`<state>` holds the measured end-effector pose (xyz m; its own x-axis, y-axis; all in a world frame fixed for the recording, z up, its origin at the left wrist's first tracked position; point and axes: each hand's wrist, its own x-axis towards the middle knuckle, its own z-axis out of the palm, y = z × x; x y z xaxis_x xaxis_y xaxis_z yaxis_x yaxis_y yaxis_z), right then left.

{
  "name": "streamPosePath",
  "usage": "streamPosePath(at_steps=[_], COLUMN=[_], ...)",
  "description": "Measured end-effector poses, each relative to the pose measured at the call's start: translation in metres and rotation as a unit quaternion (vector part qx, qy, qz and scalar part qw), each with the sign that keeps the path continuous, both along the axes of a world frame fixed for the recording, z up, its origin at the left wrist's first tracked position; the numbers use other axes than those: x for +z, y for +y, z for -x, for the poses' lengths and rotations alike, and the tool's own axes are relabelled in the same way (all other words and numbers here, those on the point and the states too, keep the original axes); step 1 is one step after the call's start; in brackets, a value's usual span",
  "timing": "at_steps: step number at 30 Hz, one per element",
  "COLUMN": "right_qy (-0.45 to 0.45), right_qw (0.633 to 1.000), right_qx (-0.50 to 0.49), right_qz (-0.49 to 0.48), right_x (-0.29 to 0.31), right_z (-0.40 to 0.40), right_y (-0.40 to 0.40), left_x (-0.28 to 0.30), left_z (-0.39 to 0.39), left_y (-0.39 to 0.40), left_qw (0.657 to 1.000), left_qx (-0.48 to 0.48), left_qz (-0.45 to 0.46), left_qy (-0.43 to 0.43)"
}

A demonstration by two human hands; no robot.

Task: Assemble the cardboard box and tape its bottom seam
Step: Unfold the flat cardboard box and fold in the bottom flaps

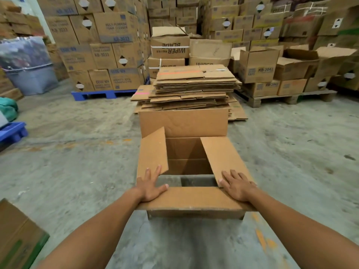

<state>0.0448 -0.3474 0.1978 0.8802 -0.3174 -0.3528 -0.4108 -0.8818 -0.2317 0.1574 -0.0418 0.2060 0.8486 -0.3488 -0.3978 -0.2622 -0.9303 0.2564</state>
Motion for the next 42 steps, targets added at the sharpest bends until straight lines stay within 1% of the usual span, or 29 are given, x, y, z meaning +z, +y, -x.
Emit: streamPosePath(at_steps=[3, 7, 10, 13, 17, 19, 21, 24, 26, 28, 30, 33, 35, 37, 39, 40, 41, 42], right_qy=[0.017, 0.020, -0.007, -0.020, 0.007, 0.029, 0.066, 0.112, 0.134, 0.151, 0.152, 0.138, 0.119, 0.092, 0.053, 0.016, -0.048, -0.133], right_qw=[0.999, 0.998, 0.996, 0.993, 0.988, 0.987, 0.987, 0.988, 0.988, 0.986, 0.984, 0.982, 0.983, 0.983, 0.987, 0.991, 0.993, 0.987], right_qx=[0.002, -0.051, -0.087, -0.114, -0.150, -0.157, -0.144, -0.095, -0.067, -0.065, -0.085, -0.119, -0.098, -0.067, -0.045, -0.027, -0.004, 0.021], right_qz=[0.044, 0.044, 0.028, 0.025, 0.029, 0.027, 0.024, 0.041, 0.045, 0.038, 0.027, 0.051, 0.098, 0.141, 0.147, 0.134, 0.112, 0.091], right_x=[-0.009, -0.011, -0.015, -0.011, -0.006, -0.001, 0.007, 0.014, 0.011, 0.000, -0.012, -0.013, -0.005, -0.002, 0.000, 0.002, 0.005, 0.010], right_z=[0.009, 0.010, 0.013, 0.014, 0.018, 0.020, 0.019, 0.024, 0.036, 0.052, 0.066, 0.072, 0.070, 0.067, 0.060, 0.055, 0.047, 0.038], right_y=[0.001, -0.006, -0.013, -0.007, 0.005, 0.004, -0.004, -0.015, -0.016, -0.012, -0.005, 0.010, 0.020, 0.032, 0.040, 0.044, 0.047, 0.051], left_x=[-0.014, -0.026, -0.028, -0.023, -0.013, -0.001, 0.012, 0.029, 0.034, 0.029, 0.013, -0.004, -0.004, -0.008, -0.014, -0.019, -0.023, -0.027], left_z=[0.009, 0.012, 0.019, 0.023, 0.015, 0.021, 0.026, 0.040, 0.053, 0.070, 0.082, 0.088, 0.087, 0.083, 0.080, 0.081, 0.081, 0.080], left_y=[0.004, 0.009, 0.009, 0.009, 0.016, 0.015, 0.013, 0.014, 0.020, 0.024, 0.024, 0.018, 0.013, 0.008, 0.002, 0.000, -0.001, -0.002], left_qw=[0.999, 0.997, 0.997, 0.998, 0.998, 0.998, 0.999, 0.998, 0.996, 0.990, 0.980, 0.977, 0.977, 0.981, 0.987, 0.989, 0.990, 0.991], left_qx=[-0.004, -0.028, -0.023, 0.007, 0.028, 0.017, 0.002, -0.017, -0.035, -0.064, -0.084, -0.067, -0.052, -0.061, -0.071, -0.072, -0.070, -0.070], left_qz=[-0.043, -0.075, -0.075, -0.064, -0.045, -0.047, -0.047, -0.054, -0.066, -0.096, -0.147, -0.182, -0.197, -0.183, -0.145, -0.130, -0.121, -0.118], left_qy=[-0.012, -0.017, -0.026, -0.009, -0.030, -0.033, -0.020, 0.005, 0.038, 0.077, 0.104, 0.089, 0.057, 0.031, 0.015, 0.012, 0.005, -0.003])
